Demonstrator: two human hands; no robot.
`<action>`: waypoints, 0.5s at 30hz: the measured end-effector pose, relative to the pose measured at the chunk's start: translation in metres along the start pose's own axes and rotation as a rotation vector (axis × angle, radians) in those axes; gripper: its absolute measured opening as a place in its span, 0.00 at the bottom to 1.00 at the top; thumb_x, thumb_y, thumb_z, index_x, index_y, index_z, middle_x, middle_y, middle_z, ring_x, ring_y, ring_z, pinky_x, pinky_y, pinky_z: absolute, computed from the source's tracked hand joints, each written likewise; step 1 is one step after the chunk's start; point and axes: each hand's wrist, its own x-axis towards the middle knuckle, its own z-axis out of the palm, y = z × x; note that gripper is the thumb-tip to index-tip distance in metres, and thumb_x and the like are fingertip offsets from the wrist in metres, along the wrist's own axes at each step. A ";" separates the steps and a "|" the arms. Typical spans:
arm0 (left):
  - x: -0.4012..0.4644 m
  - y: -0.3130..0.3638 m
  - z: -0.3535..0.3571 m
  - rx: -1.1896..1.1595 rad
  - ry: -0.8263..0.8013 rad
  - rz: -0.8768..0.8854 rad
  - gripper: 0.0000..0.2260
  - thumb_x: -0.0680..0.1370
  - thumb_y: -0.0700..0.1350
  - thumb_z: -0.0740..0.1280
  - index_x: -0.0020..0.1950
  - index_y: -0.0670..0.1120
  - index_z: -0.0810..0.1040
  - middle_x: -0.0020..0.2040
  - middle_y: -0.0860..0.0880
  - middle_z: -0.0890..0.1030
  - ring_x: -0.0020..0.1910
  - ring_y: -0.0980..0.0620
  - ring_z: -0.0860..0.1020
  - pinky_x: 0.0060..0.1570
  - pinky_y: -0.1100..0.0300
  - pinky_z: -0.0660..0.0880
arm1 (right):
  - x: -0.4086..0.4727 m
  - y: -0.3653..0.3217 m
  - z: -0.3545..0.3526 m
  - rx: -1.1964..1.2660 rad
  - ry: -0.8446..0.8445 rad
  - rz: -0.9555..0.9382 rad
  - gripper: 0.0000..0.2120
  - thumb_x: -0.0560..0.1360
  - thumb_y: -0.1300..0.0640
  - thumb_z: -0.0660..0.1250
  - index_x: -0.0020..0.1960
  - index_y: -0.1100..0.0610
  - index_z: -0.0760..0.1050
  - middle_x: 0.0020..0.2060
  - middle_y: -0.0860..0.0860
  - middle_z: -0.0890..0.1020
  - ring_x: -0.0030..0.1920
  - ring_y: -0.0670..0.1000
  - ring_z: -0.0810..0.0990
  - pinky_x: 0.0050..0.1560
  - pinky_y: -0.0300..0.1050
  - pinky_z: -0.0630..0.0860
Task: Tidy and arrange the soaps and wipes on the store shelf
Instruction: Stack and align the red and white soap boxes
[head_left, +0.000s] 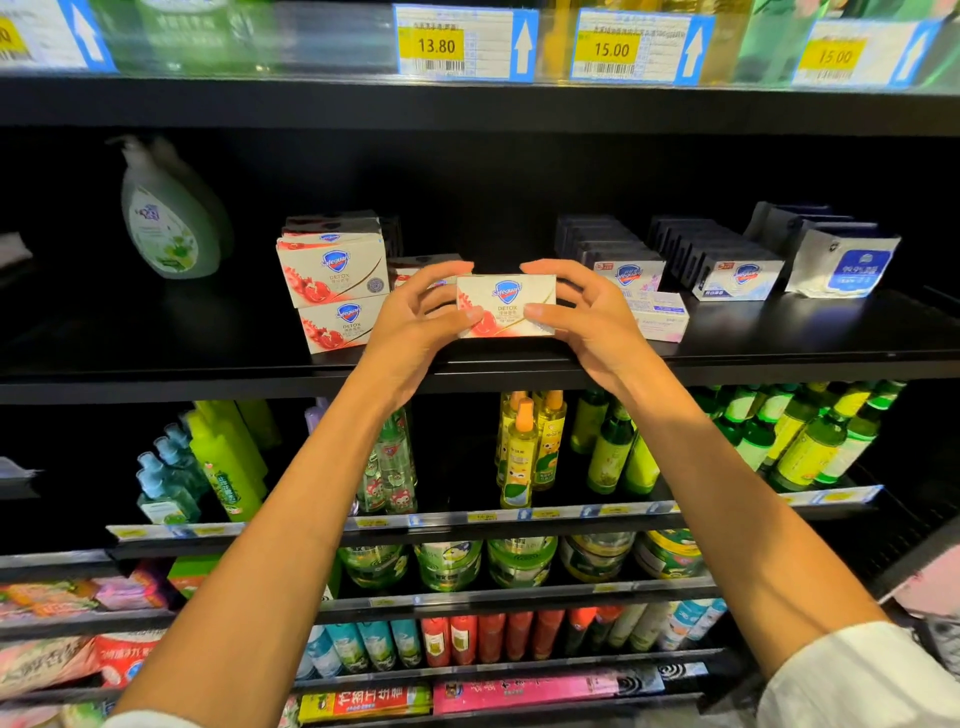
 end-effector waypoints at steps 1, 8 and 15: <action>-0.001 0.000 0.000 0.026 0.011 0.005 0.26 0.74 0.39 0.76 0.71 0.45 0.75 0.58 0.41 0.84 0.65 0.43 0.81 0.59 0.48 0.81 | 0.001 0.000 -0.001 0.025 0.021 -0.009 0.23 0.76 0.68 0.74 0.69 0.60 0.76 0.61 0.60 0.84 0.64 0.57 0.83 0.56 0.52 0.84; -0.012 -0.001 -0.007 0.597 0.032 0.036 0.24 0.78 0.44 0.75 0.73 0.46 0.74 0.60 0.47 0.83 0.58 0.55 0.82 0.64 0.59 0.78 | 0.022 -0.010 0.002 0.140 0.248 -0.084 0.20 0.74 0.70 0.74 0.63 0.58 0.76 0.59 0.60 0.85 0.60 0.57 0.85 0.55 0.51 0.83; -0.014 -0.002 -0.017 1.200 -0.278 0.099 0.22 0.79 0.58 0.71 0.70 0.49 0.80 0.68 0.51 0.81 0.68 0.52 0.76 0.72 0.50 0.70 | 0.081 0.011 0.004 -0.142 0.534 0.081 0.23 0.70 0.66 0.80 0.58 0.58 0.72 0.52 0.55 0.82 0.53 0.52 0.84 0.50 0.45 0.83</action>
